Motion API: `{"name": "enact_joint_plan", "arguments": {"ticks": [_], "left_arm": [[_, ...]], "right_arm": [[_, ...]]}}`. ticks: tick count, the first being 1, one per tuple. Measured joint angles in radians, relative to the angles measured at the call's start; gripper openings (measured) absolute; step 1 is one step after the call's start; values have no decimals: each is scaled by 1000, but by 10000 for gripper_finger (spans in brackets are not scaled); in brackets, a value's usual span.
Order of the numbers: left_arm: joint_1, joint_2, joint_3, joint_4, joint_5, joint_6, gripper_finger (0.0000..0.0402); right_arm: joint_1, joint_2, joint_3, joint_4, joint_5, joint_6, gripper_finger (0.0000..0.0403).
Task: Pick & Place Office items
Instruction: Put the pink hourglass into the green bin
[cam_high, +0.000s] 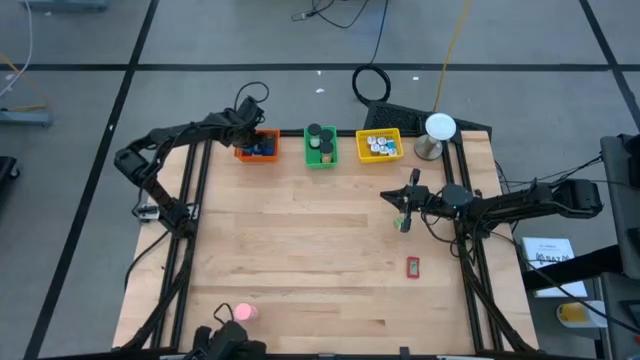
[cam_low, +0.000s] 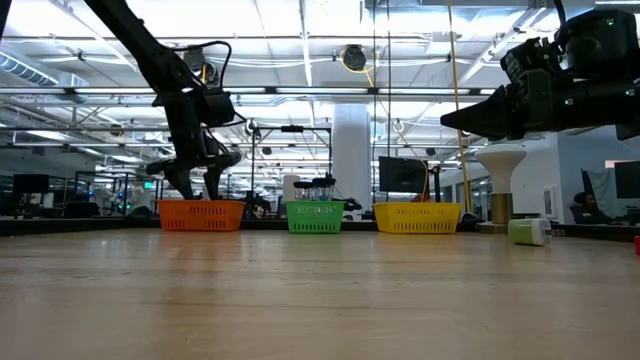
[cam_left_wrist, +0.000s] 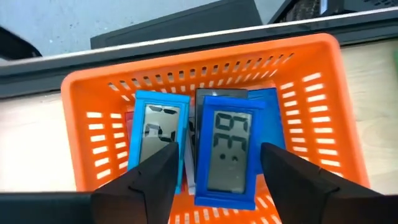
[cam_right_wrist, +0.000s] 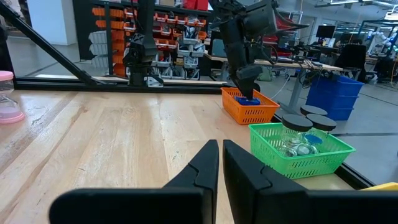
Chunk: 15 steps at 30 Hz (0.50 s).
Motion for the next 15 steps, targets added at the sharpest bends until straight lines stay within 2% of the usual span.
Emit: {"name": "enact_joint_plan", "arguments": {"ticks": [8,11,15], "left_arm": [[-46,-122,0,-33,-40,71,180],[-121,-194,-4,-63,-76,122,148],[-287,-277,-42,-23,-133,134,98]], "right_arm": [[0,0,0,0,0,0,18],[0,0,0,0,0,0,18],[0,0,0,0,0,0,18]]}}
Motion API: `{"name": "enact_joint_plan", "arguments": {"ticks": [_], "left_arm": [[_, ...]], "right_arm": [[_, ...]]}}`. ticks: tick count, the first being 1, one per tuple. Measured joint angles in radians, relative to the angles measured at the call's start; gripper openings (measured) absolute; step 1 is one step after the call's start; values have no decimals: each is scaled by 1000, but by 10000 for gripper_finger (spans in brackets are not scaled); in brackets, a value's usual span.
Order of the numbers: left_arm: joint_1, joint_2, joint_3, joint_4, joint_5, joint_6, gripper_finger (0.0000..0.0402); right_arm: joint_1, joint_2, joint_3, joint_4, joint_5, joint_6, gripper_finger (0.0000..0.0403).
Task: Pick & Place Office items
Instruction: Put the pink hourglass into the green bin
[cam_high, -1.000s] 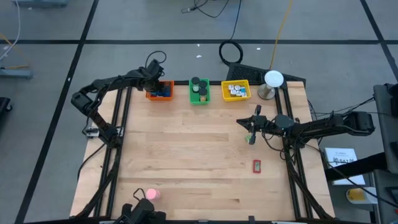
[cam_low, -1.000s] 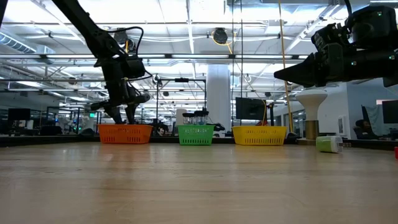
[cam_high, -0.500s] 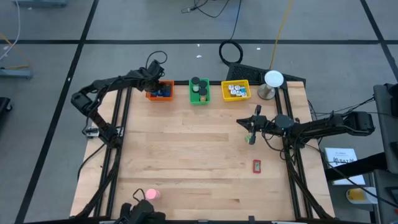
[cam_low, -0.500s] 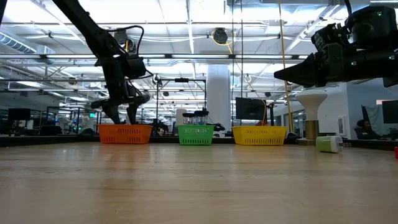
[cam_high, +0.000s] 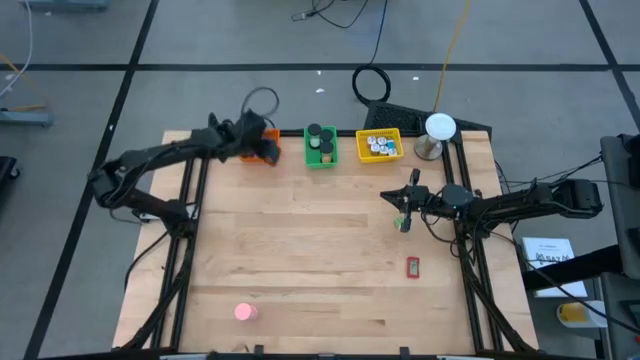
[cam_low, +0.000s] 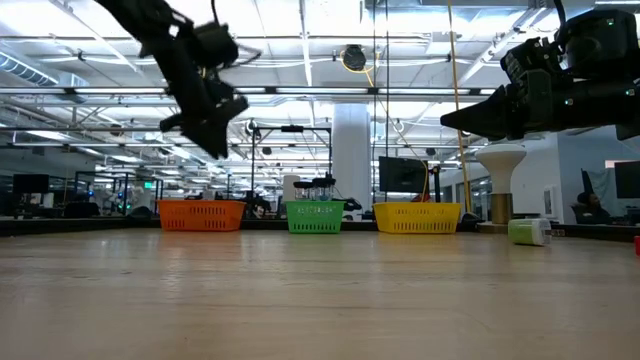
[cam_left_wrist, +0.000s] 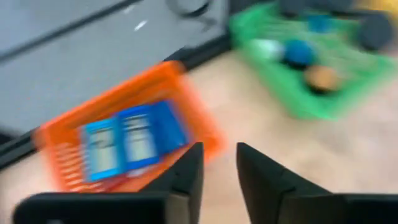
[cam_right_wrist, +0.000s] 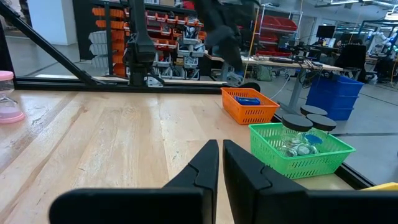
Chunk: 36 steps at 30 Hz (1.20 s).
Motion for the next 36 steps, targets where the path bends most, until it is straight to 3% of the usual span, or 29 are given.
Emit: {"name": "enact_joint_plan", "arguments": {"ticks": [6,9,12,16,20,29,36], "left_arm": [[-299,-34,-46,61,2,86,32],[-398,-20,-46,77,27,-8,8],[-480,-19,-47,85,65,-122,4],[-632,-29,-46,72,71,-143,2],[-786,-31,-24,37,6,-241,6],[-1049,16,191,-314,-117,-601,6],[-1141,198,413,-580,30,-831,14]], "right_arm": [[0,0,0,0,0,0,18],[0,0,0,1,0,0,18],[0,0,0,7,0,0,18],[0,0,0,9,0,17,18],[0,0,0,2,-13,58,18],[-1,0,0,-27,-477,52,18],[-2,6,8,-39,-491,56,3]]}}
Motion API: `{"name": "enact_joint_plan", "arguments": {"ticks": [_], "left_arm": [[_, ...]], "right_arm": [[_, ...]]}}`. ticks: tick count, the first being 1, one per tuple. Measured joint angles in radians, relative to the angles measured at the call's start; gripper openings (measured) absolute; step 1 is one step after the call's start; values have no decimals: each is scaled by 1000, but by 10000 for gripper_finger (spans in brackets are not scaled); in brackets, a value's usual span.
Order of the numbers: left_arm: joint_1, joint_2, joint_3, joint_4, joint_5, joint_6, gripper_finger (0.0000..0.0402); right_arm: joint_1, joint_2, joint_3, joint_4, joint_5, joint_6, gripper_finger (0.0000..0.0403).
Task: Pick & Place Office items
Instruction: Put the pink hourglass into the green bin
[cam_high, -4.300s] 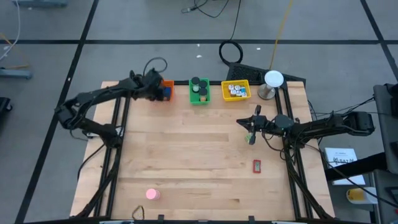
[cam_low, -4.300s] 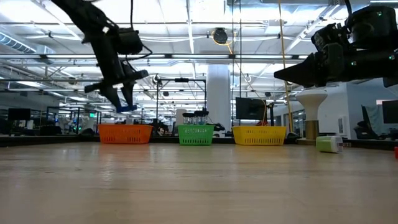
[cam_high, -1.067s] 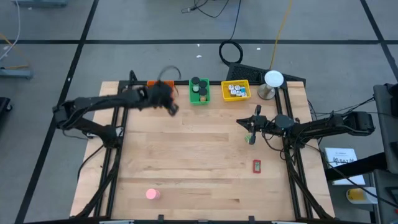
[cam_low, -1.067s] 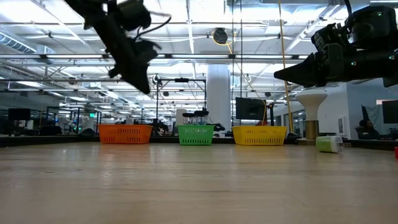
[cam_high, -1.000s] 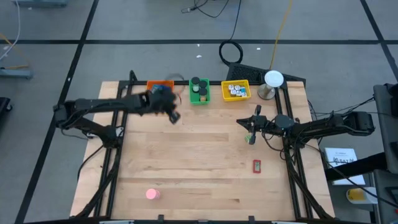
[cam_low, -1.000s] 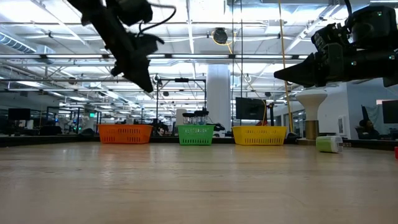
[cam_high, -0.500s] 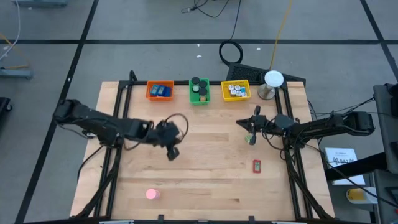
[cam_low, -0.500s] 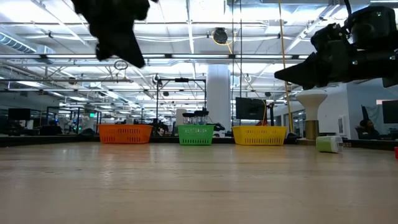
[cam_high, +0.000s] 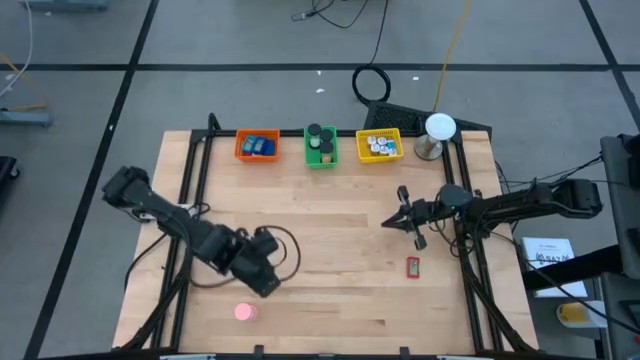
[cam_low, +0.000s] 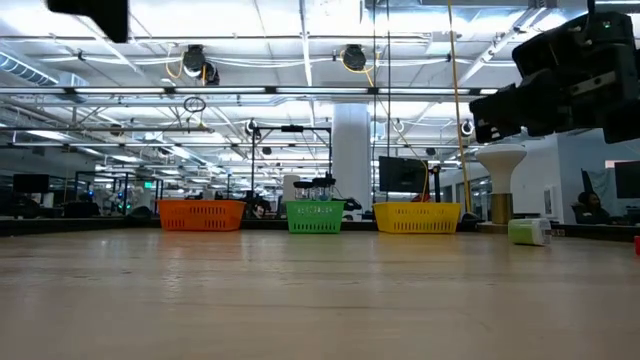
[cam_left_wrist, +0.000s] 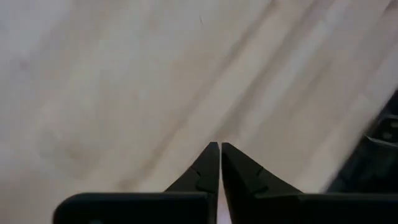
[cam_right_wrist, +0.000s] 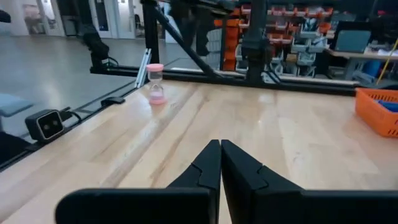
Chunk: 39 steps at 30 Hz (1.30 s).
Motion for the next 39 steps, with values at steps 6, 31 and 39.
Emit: {"name": "enact_joint_plan", "arguments": {"ticks": [6,31,39], "left_arm": [[-51,123,126,-22,140,-146,80],[-255,322,343,-207,265,-740,276],[-253,322,341,-253,250,-837,276]], "right_arm": [[0,30,29,-35,18,31,1],[88,129,38,91,-31,28,1],[88,129,38,104,-29,27,0]]}}
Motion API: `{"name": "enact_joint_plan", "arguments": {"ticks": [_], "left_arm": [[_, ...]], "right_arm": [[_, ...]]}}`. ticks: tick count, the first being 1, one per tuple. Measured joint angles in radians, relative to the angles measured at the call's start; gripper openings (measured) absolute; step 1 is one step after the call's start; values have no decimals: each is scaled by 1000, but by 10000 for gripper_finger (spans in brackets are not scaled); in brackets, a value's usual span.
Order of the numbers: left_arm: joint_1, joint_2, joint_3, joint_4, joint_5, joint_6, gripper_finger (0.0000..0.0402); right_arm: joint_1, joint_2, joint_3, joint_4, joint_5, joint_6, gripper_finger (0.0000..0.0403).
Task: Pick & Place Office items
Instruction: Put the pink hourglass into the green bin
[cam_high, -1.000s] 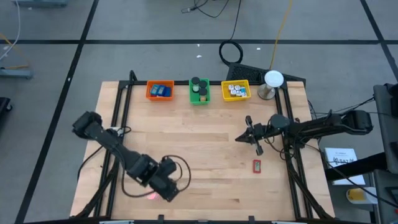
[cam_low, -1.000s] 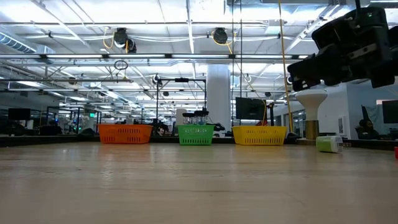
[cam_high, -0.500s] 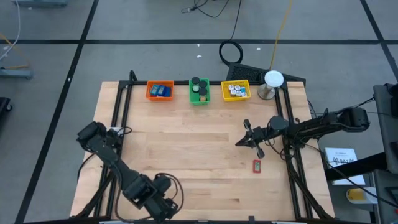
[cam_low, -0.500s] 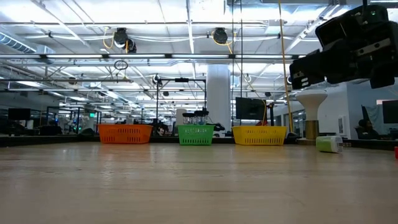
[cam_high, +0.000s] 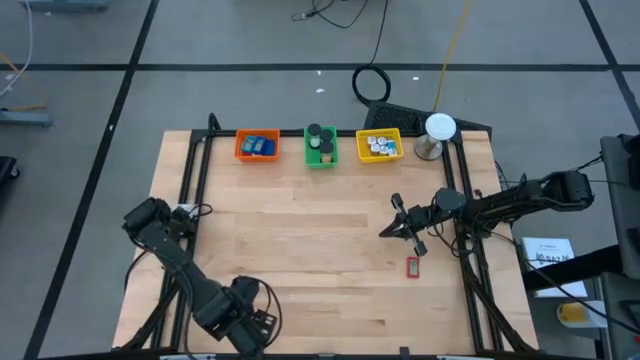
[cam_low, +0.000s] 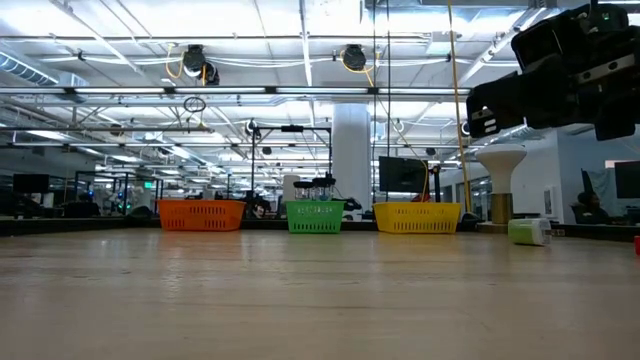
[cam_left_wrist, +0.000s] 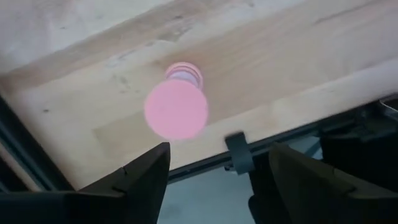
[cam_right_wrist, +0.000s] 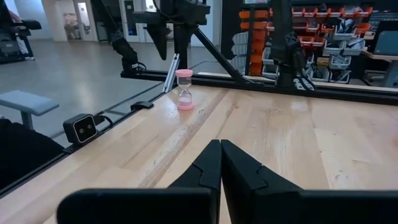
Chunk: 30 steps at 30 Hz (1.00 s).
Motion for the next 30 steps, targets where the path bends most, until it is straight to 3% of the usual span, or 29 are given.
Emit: {"name": "enact_joint_plan", "arguments": {"ticks": [8,13,16,30], "left_arm": [[6,-1,-22,-21,-10,-3,321],[8,-1,-89,10,68,35,359],[7,-1,-113,35,50,42,373],[-1,-1,-200,96,30,81,365]], "right_arm": [[0,0,0,2,-1,0,0],[0,0,0,0,-2,0,0],[0,0,0,1,-2,-1,0],[0,0,0,3,-3,-5,0]]}}
